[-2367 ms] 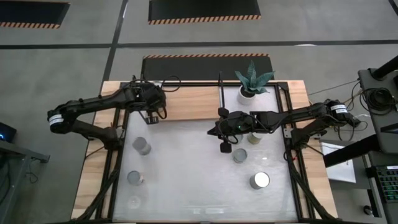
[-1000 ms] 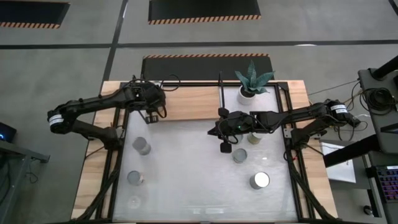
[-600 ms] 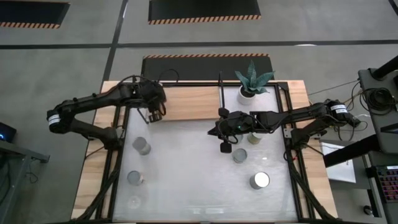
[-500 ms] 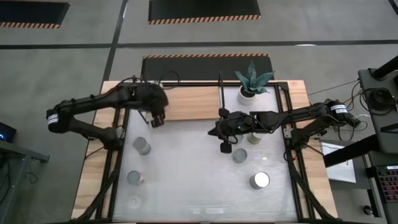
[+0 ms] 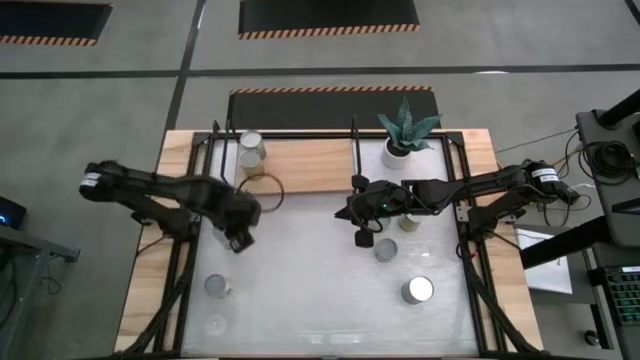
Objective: Pick and place cans onto a shelf
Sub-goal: Put the canned peas on the shelf
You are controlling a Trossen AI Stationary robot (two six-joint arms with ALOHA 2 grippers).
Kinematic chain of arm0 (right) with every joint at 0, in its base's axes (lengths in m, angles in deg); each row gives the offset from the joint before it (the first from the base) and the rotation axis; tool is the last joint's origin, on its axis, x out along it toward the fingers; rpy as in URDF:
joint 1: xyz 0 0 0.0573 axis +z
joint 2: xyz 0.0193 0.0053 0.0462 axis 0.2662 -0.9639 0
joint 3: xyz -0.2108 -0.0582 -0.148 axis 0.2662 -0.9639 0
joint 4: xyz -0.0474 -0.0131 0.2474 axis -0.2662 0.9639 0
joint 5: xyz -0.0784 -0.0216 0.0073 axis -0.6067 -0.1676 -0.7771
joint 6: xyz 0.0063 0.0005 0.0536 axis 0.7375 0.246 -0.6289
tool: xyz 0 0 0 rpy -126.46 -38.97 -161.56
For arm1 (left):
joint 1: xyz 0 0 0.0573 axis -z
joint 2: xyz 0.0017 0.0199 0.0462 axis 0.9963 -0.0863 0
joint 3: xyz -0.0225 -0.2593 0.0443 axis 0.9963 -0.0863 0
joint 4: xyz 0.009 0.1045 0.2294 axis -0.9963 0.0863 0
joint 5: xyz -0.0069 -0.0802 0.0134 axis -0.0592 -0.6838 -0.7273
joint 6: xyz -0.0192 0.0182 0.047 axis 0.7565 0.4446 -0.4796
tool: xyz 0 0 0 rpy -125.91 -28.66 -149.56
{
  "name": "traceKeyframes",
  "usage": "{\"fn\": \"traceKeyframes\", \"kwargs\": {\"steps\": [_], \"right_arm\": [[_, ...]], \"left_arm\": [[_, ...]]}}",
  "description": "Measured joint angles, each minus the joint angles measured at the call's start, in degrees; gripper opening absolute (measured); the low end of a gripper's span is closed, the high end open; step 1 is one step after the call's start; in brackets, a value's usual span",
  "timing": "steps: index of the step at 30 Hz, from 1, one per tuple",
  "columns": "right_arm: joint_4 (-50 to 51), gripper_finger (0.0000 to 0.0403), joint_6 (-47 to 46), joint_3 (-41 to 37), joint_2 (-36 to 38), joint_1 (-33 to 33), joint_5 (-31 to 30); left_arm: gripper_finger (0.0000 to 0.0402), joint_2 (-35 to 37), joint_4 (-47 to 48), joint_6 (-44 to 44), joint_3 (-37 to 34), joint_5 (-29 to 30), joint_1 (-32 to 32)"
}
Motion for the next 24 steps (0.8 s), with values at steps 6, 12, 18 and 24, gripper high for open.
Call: {"fn": "traceKeyframes", "kwargs": {"steps": [6,12,18,24], "right_arm": [[0.3,0.0012,1.1,0.0,0.0,0.2,0.0],[0.3,0.0012,1.6,0.0,0.0,0.4,0.1],[0.3,0.0012,1.7,0.0,0.0,0.4,0.1],[0.2,0.0012,2.2,0.0,0.0,0.4,0.1]], "left_arm": [[0.0068,-0.7,1.0,11.3,-1.3,2.6,6.0],[0.009,-2.4,0.9,16.0,-1.6,2.6,7.1],[0.0124,-5.8,0.9,18.7,-4.4,2.9,8.2],[0.0112,-7.4,-0.9,18.6,-6.6,2.9,8.9]]}}
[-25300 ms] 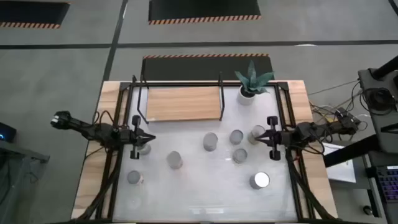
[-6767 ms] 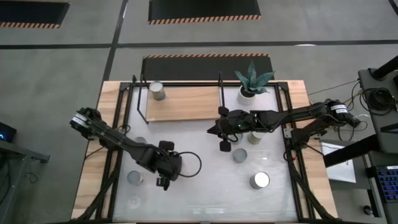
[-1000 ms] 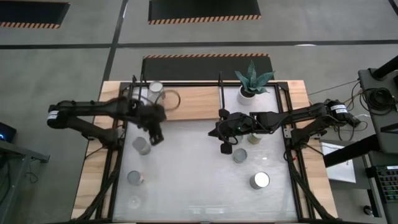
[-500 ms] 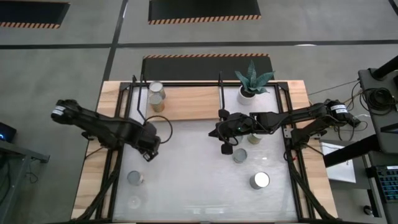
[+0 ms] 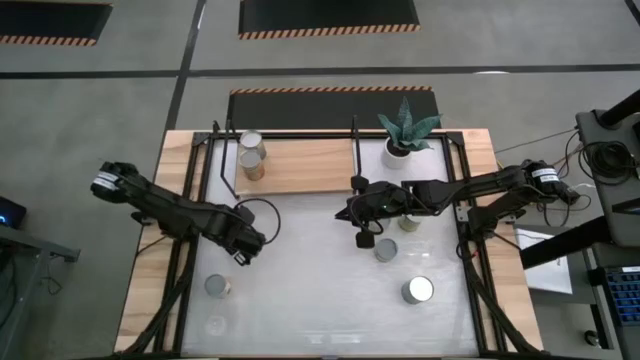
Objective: Pick and place cans onto a shelf
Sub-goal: Put the canned peas on the shelf
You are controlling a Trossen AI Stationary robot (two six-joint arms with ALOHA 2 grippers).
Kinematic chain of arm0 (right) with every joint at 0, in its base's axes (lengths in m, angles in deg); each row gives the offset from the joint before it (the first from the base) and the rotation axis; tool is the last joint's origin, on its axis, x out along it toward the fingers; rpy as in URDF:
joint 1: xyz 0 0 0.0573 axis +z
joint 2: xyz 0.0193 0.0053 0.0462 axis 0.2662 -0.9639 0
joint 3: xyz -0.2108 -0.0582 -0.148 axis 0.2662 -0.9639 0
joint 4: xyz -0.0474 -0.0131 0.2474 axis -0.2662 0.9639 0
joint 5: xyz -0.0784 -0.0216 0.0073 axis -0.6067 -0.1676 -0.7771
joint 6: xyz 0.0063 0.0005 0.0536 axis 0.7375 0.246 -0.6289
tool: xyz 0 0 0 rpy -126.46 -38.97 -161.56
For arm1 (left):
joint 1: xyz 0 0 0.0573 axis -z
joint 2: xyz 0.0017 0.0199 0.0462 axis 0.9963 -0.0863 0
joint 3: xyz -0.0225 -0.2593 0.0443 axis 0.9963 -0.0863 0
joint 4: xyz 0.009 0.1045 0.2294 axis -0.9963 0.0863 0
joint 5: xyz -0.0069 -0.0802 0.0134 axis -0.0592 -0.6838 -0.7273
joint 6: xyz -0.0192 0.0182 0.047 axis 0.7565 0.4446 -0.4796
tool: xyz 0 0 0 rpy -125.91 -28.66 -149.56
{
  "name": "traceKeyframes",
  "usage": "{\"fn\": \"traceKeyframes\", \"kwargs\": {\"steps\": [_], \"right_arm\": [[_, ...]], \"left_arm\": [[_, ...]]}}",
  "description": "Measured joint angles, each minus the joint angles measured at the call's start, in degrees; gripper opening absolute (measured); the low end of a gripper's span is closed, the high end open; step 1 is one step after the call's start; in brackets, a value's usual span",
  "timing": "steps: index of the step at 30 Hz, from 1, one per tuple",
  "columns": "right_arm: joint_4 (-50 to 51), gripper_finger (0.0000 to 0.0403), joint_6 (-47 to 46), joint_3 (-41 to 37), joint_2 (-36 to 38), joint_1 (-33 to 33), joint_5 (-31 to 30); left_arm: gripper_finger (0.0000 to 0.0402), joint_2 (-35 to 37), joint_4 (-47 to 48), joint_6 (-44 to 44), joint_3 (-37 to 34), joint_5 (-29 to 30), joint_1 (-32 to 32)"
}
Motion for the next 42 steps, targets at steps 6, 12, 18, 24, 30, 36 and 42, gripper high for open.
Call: {"fn": "traceKeyframes", "kwargs": {"steps": [6,12,18,24,30,36,42], "right_arm": [[0.0,0.0012,0.1,0.0,0.0,0.0,0.0],[0.0,0.0012,0.4,0.0,0.0,0.0,0.0],[-0.1,0.0012,0.4,0.0,0.0,0.0,0.0],[-0.1,0.0012,0.4,0.0,0.0,0.0,0.0],[-0.1,0.0012,0.4,0.0,0.0,0.0,0.0],[-0.1,0.0012,0.4,0.0,0.0,0.0,0.0],[-0.1,0.0012,0.6,0.0,0.8,0.0,0.0]], "left_arm": [[0.0086,-0.1,-2.0,0.3,-2.3,1.0,0.1],[0.0069,0.1,-2.9,1.0,-3.7,1.4,0.3],[0.0015,0.2,-2.7,1.3,-3.7,1.5,0.2],[0.0002,0.2,-2.9,1.9,-3.6,1.5,0.2],[0.0,0.4,-3.3,1.8,0.0,3.1,0.2],[0.0,0.4,-3.0,0.2,6.3,8.0,-1.1],[0.0,0.3,-2.6,-5.7,13.0,13.5,-4.8]]}}
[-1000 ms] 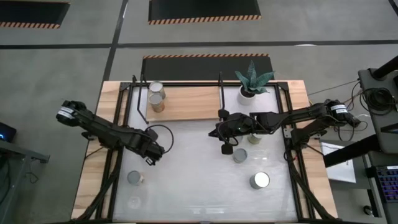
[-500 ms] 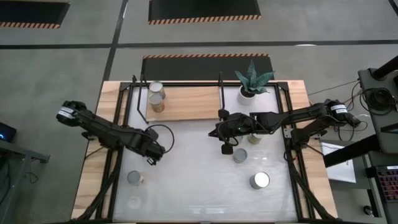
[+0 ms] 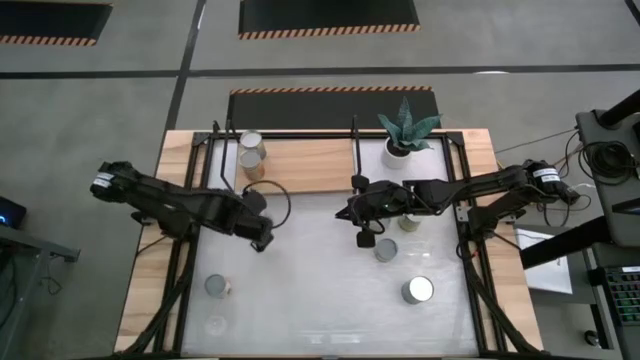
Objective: Pick and place cans onto a shelf
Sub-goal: Put the canned peas on the shelf
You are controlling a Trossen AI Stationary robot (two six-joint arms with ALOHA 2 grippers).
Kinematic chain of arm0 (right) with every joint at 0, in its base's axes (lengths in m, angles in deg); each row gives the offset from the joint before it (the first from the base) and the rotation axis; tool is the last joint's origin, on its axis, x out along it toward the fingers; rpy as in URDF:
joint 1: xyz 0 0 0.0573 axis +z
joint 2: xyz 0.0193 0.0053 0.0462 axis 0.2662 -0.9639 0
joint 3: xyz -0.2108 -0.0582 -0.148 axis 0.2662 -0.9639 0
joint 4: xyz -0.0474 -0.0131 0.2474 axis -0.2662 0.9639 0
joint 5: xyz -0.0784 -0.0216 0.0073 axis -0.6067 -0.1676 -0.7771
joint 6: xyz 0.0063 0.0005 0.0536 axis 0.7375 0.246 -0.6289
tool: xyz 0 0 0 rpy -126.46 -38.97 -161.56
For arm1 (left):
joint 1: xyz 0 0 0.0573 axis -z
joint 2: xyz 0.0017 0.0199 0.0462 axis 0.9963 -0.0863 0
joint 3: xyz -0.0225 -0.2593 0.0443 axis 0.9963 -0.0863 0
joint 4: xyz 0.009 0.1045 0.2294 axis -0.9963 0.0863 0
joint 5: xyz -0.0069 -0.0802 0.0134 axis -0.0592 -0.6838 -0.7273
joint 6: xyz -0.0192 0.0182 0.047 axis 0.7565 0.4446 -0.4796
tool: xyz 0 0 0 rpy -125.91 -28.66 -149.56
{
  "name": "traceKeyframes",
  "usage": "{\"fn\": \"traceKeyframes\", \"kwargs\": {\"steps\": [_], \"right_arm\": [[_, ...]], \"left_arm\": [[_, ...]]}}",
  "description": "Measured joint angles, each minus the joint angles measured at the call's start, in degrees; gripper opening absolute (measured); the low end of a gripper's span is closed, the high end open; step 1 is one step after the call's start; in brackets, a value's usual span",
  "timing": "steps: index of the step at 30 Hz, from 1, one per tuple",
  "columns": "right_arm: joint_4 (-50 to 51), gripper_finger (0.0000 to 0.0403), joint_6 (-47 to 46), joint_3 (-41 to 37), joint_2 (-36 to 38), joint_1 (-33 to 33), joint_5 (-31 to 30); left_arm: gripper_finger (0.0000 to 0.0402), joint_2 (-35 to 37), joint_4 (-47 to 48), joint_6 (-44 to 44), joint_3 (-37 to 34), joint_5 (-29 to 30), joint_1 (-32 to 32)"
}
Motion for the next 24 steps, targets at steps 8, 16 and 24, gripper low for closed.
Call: {"fn": "traceKeyframes", "kwargs": {"steps": [8,16,24], "right_arm": [[0.8,0.0012,0.3,0.0,0.5,0.3,0.0],[1.6,0.0012,0.3,0.0,0.9,0.4,0.0],[1.6,0.0012,0.3,0.0,1.1,0.4,0.0]], "left_arm": [[0.0,-0.4,0.1,-7.5,2.1,5.6,-7.8],[0.0,-3.6,0.0,-13.9,1.2,5.9,-15.4],[0.0,-8.6,0.0,-18.9,2.0,7.1,-19.5]]}}
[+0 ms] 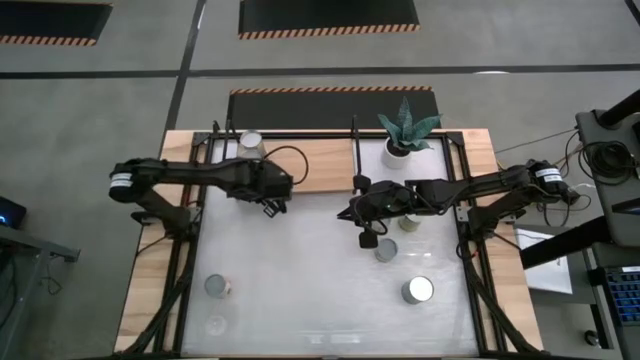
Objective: Pick and place cans onto a shelf
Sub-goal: Put the canned peas on the shelf
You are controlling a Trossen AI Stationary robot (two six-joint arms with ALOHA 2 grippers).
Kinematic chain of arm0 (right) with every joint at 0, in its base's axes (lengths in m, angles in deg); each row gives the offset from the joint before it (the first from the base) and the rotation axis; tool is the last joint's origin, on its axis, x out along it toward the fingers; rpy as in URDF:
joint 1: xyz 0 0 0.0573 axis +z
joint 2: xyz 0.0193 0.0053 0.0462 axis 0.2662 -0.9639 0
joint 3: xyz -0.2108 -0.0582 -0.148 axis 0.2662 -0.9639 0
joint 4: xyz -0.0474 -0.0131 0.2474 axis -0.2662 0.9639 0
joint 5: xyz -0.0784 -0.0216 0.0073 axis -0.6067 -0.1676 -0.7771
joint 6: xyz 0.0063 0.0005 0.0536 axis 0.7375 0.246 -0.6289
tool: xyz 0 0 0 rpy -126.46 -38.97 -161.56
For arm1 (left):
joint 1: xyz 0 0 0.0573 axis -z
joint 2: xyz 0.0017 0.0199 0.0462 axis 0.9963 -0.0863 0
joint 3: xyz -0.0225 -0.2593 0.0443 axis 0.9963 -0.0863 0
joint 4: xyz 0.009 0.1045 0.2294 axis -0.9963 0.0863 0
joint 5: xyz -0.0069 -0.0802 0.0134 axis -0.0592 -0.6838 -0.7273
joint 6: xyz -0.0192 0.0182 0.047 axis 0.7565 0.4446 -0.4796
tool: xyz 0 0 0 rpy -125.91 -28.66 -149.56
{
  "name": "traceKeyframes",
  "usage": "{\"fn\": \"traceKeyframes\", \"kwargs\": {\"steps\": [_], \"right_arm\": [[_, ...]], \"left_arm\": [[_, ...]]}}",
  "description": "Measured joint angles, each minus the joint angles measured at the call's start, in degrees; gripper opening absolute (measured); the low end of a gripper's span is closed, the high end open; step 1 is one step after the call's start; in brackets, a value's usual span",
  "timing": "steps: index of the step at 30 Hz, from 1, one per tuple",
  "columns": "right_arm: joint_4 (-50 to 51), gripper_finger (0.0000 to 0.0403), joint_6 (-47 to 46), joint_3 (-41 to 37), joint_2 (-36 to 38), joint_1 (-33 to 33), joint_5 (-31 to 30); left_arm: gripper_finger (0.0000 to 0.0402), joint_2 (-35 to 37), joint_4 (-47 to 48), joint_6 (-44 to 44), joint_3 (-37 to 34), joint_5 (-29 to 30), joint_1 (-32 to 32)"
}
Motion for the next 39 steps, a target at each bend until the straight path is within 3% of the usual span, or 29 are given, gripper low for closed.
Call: {"fn": "traceKeyframes", "kwargs": {"steps": [11,24,39], "right_arm": [[0.6,0.0012,0.0,0.0,0.0,0.0,0.0],[1.1,0.0012,-0.4,0.0,0.0,0.0,0.0],[1.3,0.0012,-0.5,0.0,0.0,0.0,0.0]], "left_arm": [[0.0,-3.6,0.1,-1.4,0.6,0.6,-3.7],[0.0002,-3.8,0.3,-1.5,0.7,2.0,-4.0],[0.0087,-3.8,0.8,-1.7,0.7,1.9,-4.0]]}}
